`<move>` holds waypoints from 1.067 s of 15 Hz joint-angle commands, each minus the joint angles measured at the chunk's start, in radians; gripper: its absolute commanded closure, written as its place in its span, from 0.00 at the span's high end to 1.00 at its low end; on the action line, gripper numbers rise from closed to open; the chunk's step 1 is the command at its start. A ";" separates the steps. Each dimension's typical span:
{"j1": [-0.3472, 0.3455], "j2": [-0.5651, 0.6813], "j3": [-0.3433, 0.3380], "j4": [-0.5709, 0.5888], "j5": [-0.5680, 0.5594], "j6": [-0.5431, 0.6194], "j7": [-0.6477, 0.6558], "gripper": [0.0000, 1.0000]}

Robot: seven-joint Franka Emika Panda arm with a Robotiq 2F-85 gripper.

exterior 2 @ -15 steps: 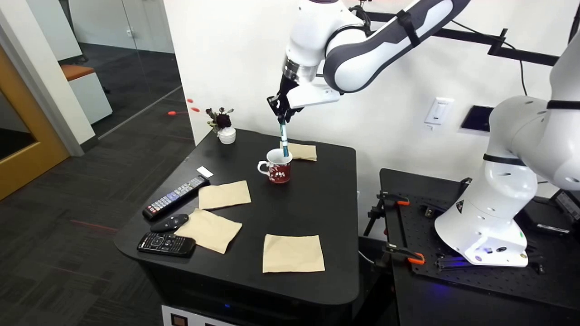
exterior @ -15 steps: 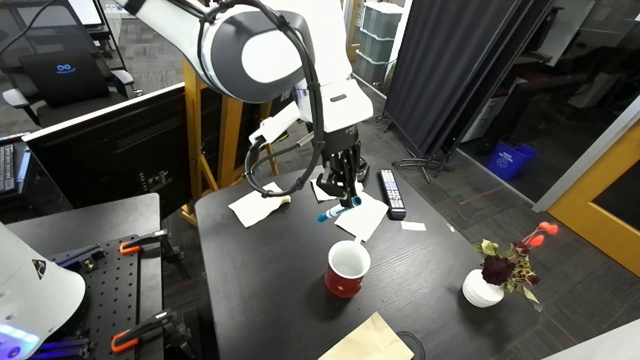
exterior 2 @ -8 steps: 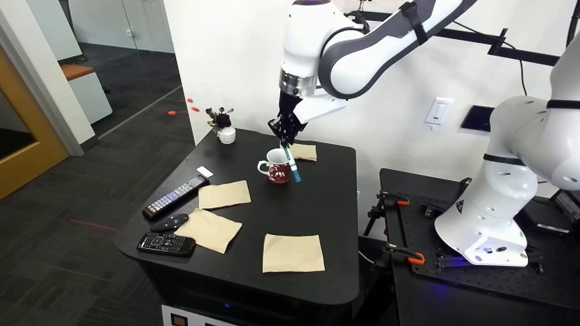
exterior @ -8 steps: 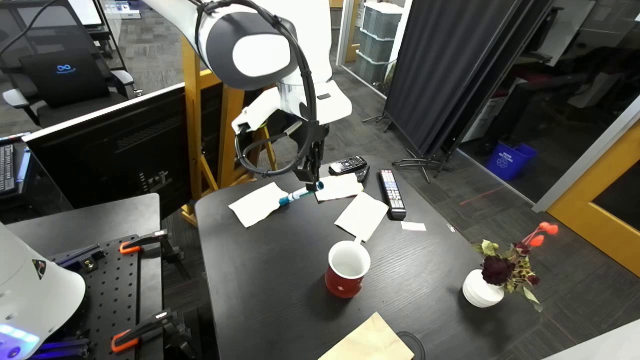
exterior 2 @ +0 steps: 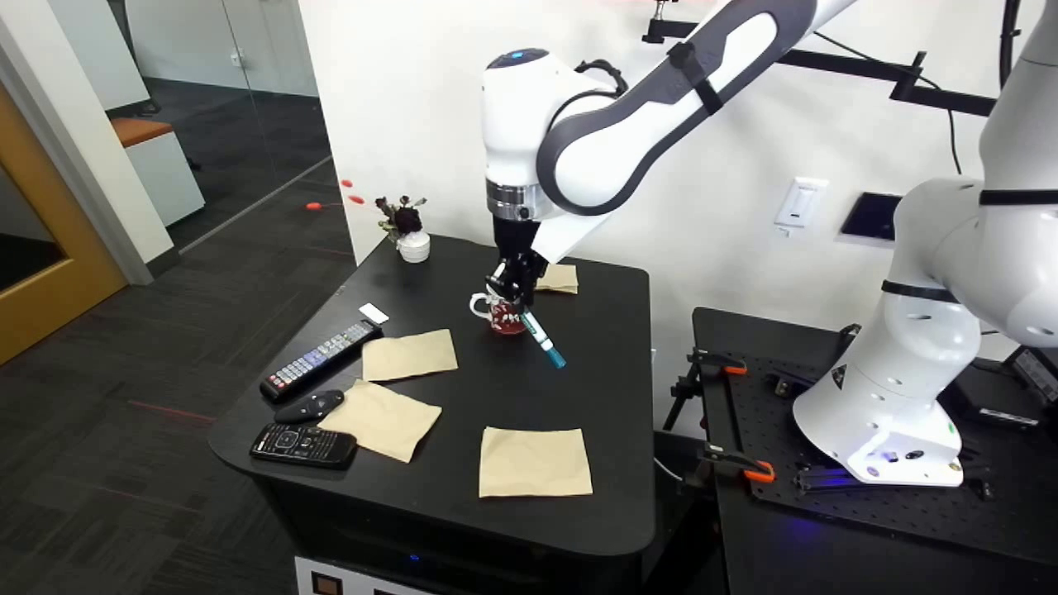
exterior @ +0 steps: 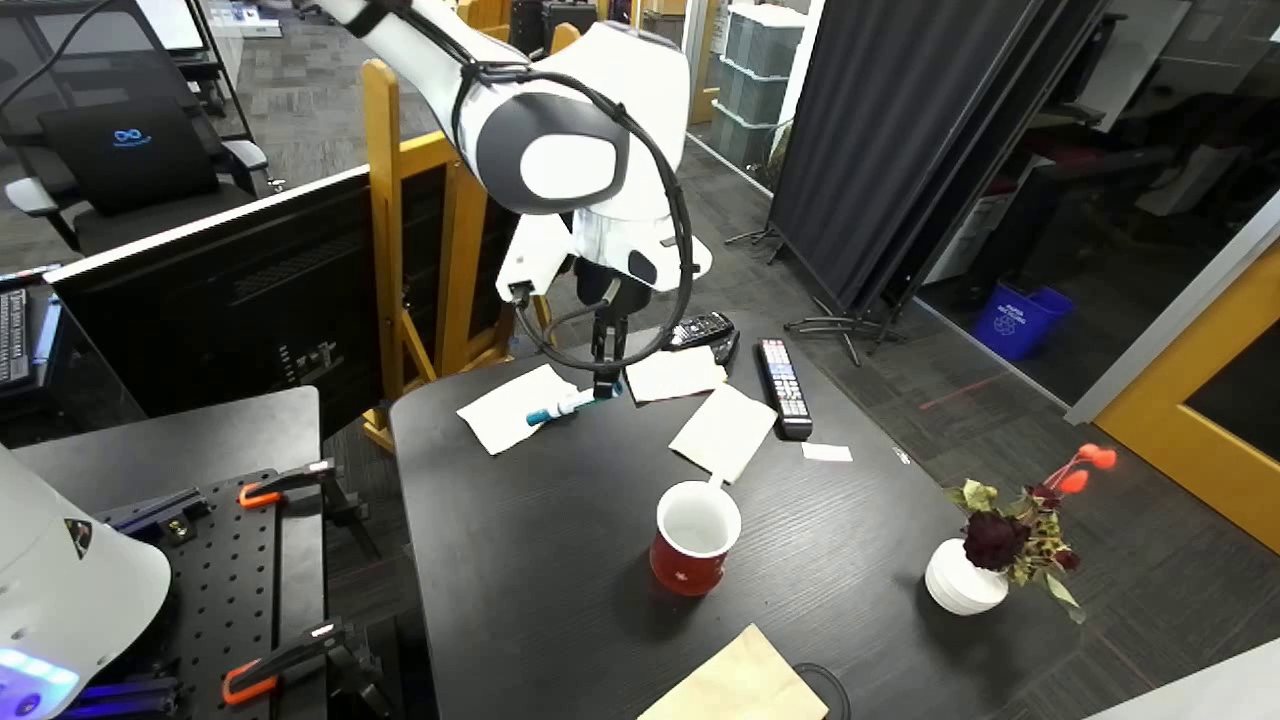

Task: Take the marker out of the mug and put it on the table

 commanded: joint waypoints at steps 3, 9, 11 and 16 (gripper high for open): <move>-0.016 0.182 0.011 0.190 0.017 -0.145 -0.171 0.05; -0.010 0.333 0.009 0.323 -0.004 -0.215 -0.271 0.05; -0.006 0.372 0.009 0.352 -0.007 -0.219 -0.285 0.05; 0.004 0.432 0.003 0.390 -0.023 -0.206 -0.292 0.05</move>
